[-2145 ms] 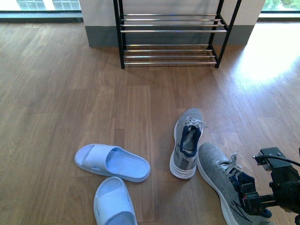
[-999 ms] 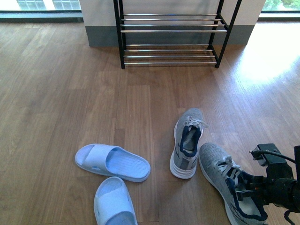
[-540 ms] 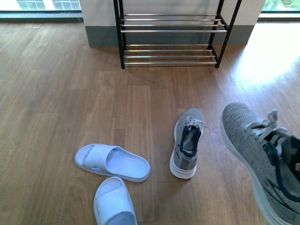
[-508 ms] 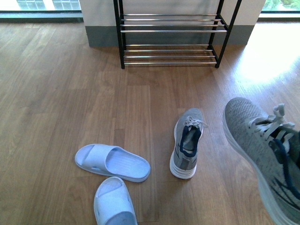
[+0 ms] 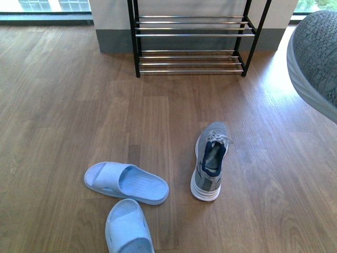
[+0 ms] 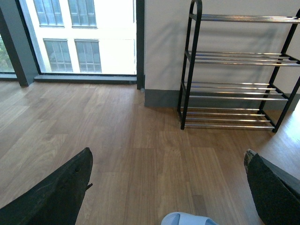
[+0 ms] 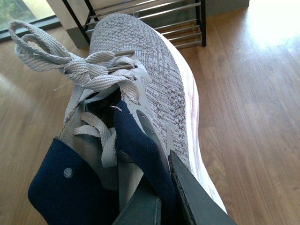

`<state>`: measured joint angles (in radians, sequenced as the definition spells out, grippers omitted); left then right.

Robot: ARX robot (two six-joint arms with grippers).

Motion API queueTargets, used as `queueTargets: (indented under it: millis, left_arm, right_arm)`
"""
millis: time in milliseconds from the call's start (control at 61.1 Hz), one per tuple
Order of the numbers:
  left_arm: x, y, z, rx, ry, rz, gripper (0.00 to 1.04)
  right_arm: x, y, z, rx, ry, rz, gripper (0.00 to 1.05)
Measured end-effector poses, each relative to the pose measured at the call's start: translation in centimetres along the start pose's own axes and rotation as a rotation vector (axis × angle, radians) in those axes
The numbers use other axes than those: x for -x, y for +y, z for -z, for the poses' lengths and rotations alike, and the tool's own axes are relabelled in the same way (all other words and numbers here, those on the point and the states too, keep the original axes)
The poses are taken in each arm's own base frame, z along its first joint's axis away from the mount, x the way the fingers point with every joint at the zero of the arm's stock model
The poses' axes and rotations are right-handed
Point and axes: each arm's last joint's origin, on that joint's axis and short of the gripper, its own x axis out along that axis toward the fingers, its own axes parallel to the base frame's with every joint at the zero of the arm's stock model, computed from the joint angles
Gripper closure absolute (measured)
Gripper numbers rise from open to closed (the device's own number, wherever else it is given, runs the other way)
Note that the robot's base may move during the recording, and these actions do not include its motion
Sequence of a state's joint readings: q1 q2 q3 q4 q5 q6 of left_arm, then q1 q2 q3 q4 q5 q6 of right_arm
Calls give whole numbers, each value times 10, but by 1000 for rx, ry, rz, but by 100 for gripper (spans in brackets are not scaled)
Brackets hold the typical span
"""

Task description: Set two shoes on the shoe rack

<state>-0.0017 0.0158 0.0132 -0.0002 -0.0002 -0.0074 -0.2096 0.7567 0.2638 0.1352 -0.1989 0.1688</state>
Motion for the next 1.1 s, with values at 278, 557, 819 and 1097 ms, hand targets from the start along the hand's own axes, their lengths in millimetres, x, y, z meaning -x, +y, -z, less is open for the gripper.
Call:
queueTargets:
  millis: [278, 557, 819, 1097]
  left_arm:
    - [0, 0, 0, 0, 0, -2, 9]
    - [0, 0, 0, 0, 0, -2, 9]
    - [0, 0, 0, 0, 1, 1, 9]
    - [0, 0, 0, 0, 0, 1, 9]
  right_arm:
    - [0, -1, 3, -4, 12, 1, 103]
    - [0, 0, 4, -5, 15, -6, 103]
    - [0, 0, 4, -5, 15, 1, 103]
    - [0, -1, 4, -6, 14, 11, 103]
